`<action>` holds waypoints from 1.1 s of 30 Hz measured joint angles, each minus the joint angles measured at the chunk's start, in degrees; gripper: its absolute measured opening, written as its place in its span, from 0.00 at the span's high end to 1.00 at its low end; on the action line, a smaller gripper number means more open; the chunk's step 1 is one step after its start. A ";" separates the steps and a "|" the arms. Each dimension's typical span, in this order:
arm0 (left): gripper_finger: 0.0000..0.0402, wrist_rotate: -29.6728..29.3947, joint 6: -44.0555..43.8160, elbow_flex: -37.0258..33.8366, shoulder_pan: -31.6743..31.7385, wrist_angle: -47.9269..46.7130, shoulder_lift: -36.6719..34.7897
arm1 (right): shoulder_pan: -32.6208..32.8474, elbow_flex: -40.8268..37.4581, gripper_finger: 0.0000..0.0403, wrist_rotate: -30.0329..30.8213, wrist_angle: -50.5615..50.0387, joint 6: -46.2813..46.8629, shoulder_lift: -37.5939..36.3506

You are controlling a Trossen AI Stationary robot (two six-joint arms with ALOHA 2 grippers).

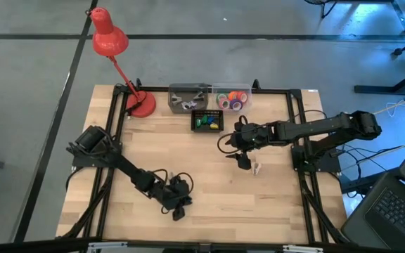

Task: Pick and place Stapler, Stapler remover, tape
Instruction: Put the blue stapler into the black bin

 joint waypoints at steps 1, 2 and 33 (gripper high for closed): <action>0.89 0.40 0.10 0.00 0.04 0.05 0.00 | 0.00 0.00 0.34 0.00 -0.02 0.01 0.00; 0.89 1.15 0.71 -0.02 0.15 0.33 0.00 | 0.00 0.00 0.34 0.00 -0.02 0.01 0.00; 0.89 6.80 37.18 -0.02 22.79 -21.21 -9.57 | 0.00 0.00 0.34 0.04 1.75 3.20 -0.02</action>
